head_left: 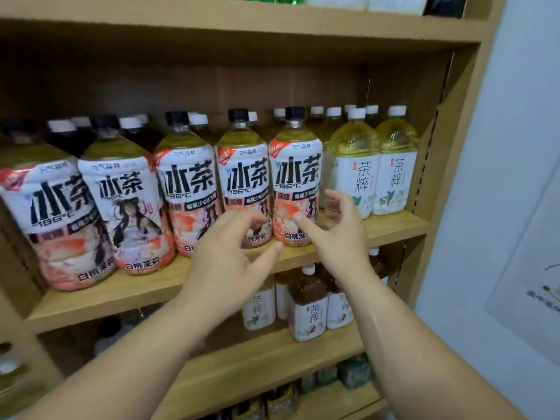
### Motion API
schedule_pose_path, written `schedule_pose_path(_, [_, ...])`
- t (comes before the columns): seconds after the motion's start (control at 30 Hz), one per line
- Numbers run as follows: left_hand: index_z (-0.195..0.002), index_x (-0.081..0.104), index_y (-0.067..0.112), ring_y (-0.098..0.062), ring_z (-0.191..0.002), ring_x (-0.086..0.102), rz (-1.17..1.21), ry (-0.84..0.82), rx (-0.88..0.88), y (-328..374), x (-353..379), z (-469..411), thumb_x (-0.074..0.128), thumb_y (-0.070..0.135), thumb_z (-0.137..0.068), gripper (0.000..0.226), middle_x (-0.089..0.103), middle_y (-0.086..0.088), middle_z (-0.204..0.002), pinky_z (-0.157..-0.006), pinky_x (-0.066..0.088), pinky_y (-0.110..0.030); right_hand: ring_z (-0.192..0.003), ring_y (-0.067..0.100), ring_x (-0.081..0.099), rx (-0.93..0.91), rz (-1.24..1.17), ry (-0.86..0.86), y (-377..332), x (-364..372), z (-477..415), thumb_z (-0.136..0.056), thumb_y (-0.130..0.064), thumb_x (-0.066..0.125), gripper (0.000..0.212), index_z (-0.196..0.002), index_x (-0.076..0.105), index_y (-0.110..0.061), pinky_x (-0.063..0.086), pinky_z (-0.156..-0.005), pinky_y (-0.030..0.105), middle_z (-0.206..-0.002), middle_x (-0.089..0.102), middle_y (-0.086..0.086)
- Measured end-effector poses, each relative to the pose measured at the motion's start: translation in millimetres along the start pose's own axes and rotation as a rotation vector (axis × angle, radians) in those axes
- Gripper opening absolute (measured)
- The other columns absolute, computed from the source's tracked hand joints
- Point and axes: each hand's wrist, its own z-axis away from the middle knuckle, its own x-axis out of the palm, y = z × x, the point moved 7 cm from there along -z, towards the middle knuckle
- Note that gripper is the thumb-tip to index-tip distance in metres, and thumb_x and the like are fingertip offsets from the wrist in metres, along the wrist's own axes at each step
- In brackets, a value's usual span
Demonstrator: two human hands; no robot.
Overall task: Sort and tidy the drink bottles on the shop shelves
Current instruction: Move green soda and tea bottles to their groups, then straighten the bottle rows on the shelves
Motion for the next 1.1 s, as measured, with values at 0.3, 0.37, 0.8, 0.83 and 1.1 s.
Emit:
schedule_pose_path(0.3, [-0.127,0.064,0.015,-0.03,-0.118,0.046,-0.51,0.037,0.253,-27,33,-17,0.069,0.034,-0.088,0.044,0.048,-0.01,-0.144,-0.092,0.049,-0.049,-0.113,0.005,0.064,0.054,0.027,-0.229,3,30,-27,-0.06,-0.05,0.092,0.087,-0.133,0.046,-0.036,0.051,-0.104,0.041,-0.123,0.067,-0.018])
schedule_pose_path(0.37, [-0.125,0.064,0.013,-0.031,-0.116,0.047,-0.506,0.075,0.272,-29,36,-18,0.069,0.03,-0.088,0.041,0.048,-0.011,-0.143,-0.09,0.05,-0.048,-0.109,0.003,0.066,0.06,-0.015,-0.222,6,26,-28,-0.058,-0.047,0.093,0.084,-0.129,0.05,-0.035,0.053,-0.102,0.043,-0.119,0.07,-0.018])
schedule_pose_path(0.8, [-0.156,0.031,0.024,-0.014,-0.134,0.049,0.288,-0.015,-0.061,-19,1,8,0.051,0.058,-0.093,0.075,0.049,0.002,-0.151,-0.107,0.046,-0.048,-0.11,0.007,0.068,-0.084,-0.1,-0.13,-42,-1,67,-0.063,-0.044,0.093,0.073,-0.127,0.057,-0.037,0.057,-0.094,0.051,-0.121,0.071,-0.015])
schedule_pose_path(0.83, [-0.156,0.032,0.026,-0.011,-0.134,0.049,0.351,-0.016,-0.082,-14,-5,14,0.053,0.059,-0.091,0.076,0.049,0.005,-0.151,-0.107,0.046,-0.048,-0.107,0.006,0.069,-0.088,-0.105,-0.146,-48,3,76,-0.064,-0.041,0.092,0.07,-0.125,0.059,-0.037,0.057,-0.092,0.049,-0.118,0.071,-0.016])
schedule_pose_path(1.1, [-0.135,0.049,0.035,0.001,-0.118,0.06,0.509,0.017,-0.302,-32,-77,72,0.086,0.031,-0.079,0.067,0.066,0.017,-0.126,-0.102,0.053,-0.037,-0.083,-0.015,0.065,-0.102,-0.182,-0.397,-79,79,152,-0.043,-0.051,0.08,0.059,-0.093,0.055,-0.067,0.045,-0.062,0.003,-0.094,0.067,-0.04])
